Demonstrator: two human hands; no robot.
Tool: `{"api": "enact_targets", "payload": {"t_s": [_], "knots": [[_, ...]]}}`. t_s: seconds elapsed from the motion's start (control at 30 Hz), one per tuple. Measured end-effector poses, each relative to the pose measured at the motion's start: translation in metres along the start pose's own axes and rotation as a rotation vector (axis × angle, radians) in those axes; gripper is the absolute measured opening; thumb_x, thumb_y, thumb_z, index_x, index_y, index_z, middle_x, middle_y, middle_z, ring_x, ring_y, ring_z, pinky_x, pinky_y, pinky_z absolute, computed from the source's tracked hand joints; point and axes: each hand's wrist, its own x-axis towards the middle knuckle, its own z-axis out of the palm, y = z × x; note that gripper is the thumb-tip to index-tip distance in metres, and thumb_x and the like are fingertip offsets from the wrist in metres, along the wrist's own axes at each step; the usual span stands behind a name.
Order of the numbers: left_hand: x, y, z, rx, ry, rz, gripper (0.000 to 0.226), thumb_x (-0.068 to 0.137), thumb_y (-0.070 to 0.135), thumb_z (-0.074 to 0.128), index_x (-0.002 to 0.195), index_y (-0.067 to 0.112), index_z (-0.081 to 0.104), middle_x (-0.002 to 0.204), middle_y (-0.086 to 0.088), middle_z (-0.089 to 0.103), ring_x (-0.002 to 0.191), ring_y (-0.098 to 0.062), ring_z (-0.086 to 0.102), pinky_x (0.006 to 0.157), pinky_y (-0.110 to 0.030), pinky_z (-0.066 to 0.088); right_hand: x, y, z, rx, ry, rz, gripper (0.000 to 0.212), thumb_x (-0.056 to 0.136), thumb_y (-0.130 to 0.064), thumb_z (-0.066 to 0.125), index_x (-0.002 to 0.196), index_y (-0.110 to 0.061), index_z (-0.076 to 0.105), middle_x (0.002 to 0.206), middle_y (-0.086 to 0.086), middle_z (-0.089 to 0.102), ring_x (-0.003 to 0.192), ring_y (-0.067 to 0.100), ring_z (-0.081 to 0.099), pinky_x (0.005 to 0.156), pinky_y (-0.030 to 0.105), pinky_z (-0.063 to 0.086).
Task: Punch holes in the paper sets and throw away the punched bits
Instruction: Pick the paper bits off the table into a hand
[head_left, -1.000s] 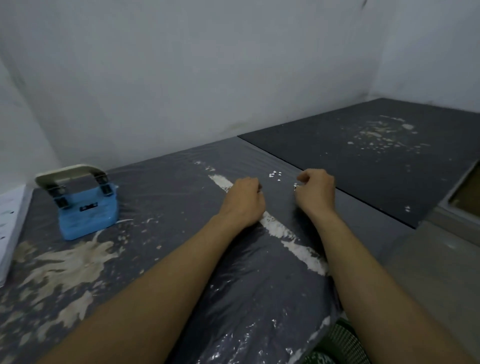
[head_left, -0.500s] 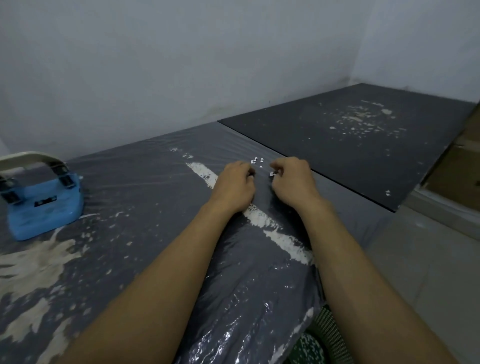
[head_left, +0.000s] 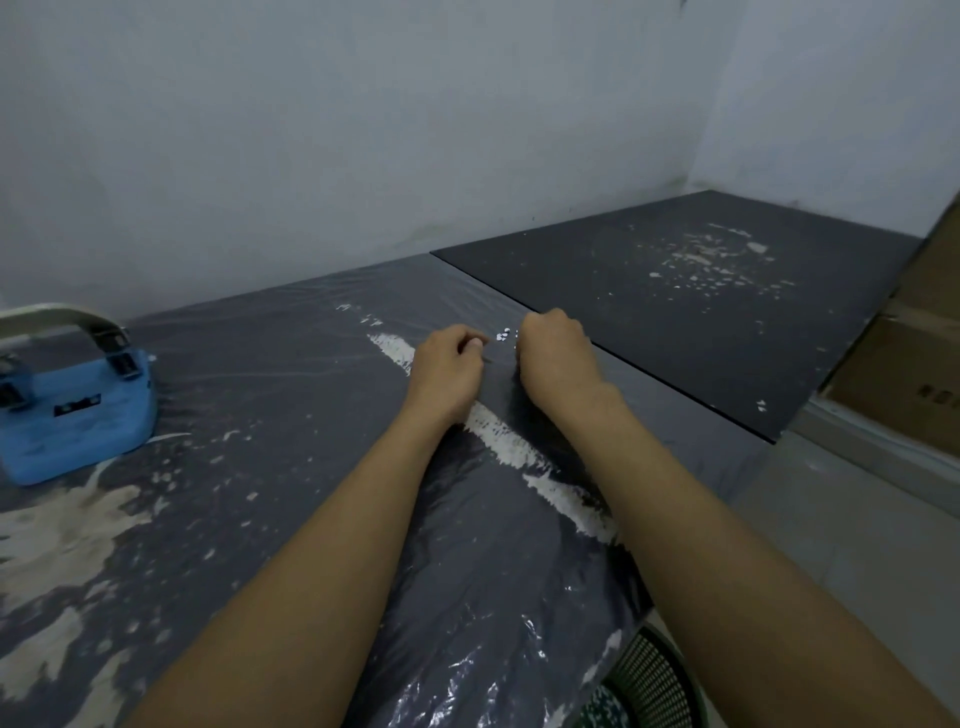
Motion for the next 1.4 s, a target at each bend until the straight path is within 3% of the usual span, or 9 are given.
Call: {"api": "enact_targets", "payload": {"t_s": [0.17, 0.3, 0.43, 0.57, 0.77, 0.87, 0.97, 1.1, 1.4], "knots": [[0.002, -0.001, -0.002, -0.159, 0.013, -0.097, 0.027, 0.102, 0.015, 0.046, 0.109, 0.015, 0.072, 0.102, 0.001, 0.070, 0.088, -0.012, 0.066, 0.079, -0.031, 0.055, 0.025, -0.012, -0.003, 0.016, -0.025, 0.083, 0.015, 0.091, 0.006, 0.056, 0.104, 0.002, 0.061, 0.111, 0.022, 0.061, 0.101, 0.039, 0.061, 0.069, 0.037, 0.039], [0.008, -0.004, -0.007, -0.338, 0.027, -0.208, 0.028, 0.101, 0.014, 0.047, 0.108, 0.016, 0.074, 0.116, 0.000, 0.070, 0.107, -0.012, 0.063, 0.096, -0.033, 0.051, 0.023, -0.023, 0.007, 0.056, 0.036, 0.133, 0.013, 0.089, 0.004, 0.063, 0.101, -0.002, 0.061, 0.107, 0.020, 0.062, 0.097, 0.036, 0.063, 0.066, 0.036, 0.041], [0.015, -0.001, -0.013, -0.623, 0.079, -0.373, 0.024, 0.096, 0.007, 0.051, 0.094, 0.014, 0.074, 0.100, -0.001, 0.072, 0.100, -0.012, 0.065, 0.085, -0.021, 0.053, 0.020, -0.018, 0.015, 0.166, 0.107, 0.193, 0.018, 0.083, 0.008, 0.067, 0.082, -0.006, 0.055, 0.098, 0.019, 0.062, 0.089, 0.035, 0.063, 0.064, 0.035, 0.045], [0.017, -0.003, -0.020, -0.951, 0.114, -0.501, 0.026, 0.103, 0.010, 0.043, 0.104, 0.002, 0.067, 0.109, -0.012, 0.069, 0.106, -0.021, 0.065, 0.093, -0.026, 0.050, 0.019, -0.015, 0.016, 0.550, 0.110, 0.276, 0.013, 0.080, 0.002, 0.073, 0.080, -0.008, 0.080, 0.080, 0.001, 0.074, 0.076, 0.016, 0.071, 0.070, 0.027, 0.060], [0.017, 0.004, -0.028, -1.168, 0.151, -0.571, 0.045, 0.108, 0.027, 0.033, 0.111, -0.005, 0.064, 0.106, -0.019, 0.066, 0.098, -0.025, 0.063, 0.083, -0.028, 0.052, 0.006, -0.048, 0.002, 1.040, 0.117, 0.049, 0.034, 0.076, 0.002, 0.079, 0.070, -0.031, 0.077, 0.066, -0.013, 0.073, 0.064, 0.000, 0.071, 0.061, 0.017, 0.058], [0.016, 0.009, -0.034, -1.270, 0.129, -0.627, 0.050, 0.108, 0.031, 0.029, 0.090, 0.001, 0.065, 0.078, -0.012, 0.068, 0.070, -0.021, 0.062, 0.065, -0.029, 0.051, 0.004, -0.057, 0.005, 1.052, 0.123, -0.016, 0.026, 0.078, 0.005, 0.076, 0.077, -0.021, 0.081, 0.074, -0.009, 0.076, 0.070, 0.004, 0.073, 0.069, 0.025, 0.061], [0.014, 0.014, -0.038, -1.422, 0.102, -0.657, 0.051, 0.109, 0.033, 0.024, 0.109, -0.002, 0.062, 0.095, -0.015, 0.068, 0.083, -0.025, 0.067, 0.080, -0.033, 0.057, 0.005, -0.061, 0.008, 1.013, 0.118, -0.060, 0.019, 0.079, 0.007, 0.075, 0.086, -0.010, 0.082, 0.082, -0.001, 0.078, 0.076, 0.008, 0.073, 0.077, 0.031, 0.062], [0.008, 0.019, -0.041, -1.622, 0.087, -0.636, 0.054, 0.110, 0.034, 0.023, 0.115, -0.005, 0.060, 0.084, -0.020, 0.068, 0.053, -0.021, 0.068, 0.048, -0.024, 0.054, 0.005, -0.060, 0.009, 0.946, 0.139, -0.156, 0.027, 0.080, 0.013, 0.068, 0.090, -0.008, 0.081, 0.086, 0.003, 0.077, 0.080, 0.011, 0.073, 0.079, 0.030, 0.061], [0.008, 0.011, -0.042, -1.669, 0.059, -0.616, 0.054, 0.110, 0.032, 0.023, 0.112, -0.006, 0.061, 0.102, -0.025, 0.070, 0.086, -0.032, 0.069, 0.060, -0.035, 0.060, 0.004, -0.057, 0.009, 0.913, 0.179, -0.217, 0.027, 0.071, 0.008, 0.080, 0.082, -0.017, 0.081, 0.066, -0.028, 0.063, 0.066, -0.010, 0.065, 0.063, 0.006, 0.049]]}}
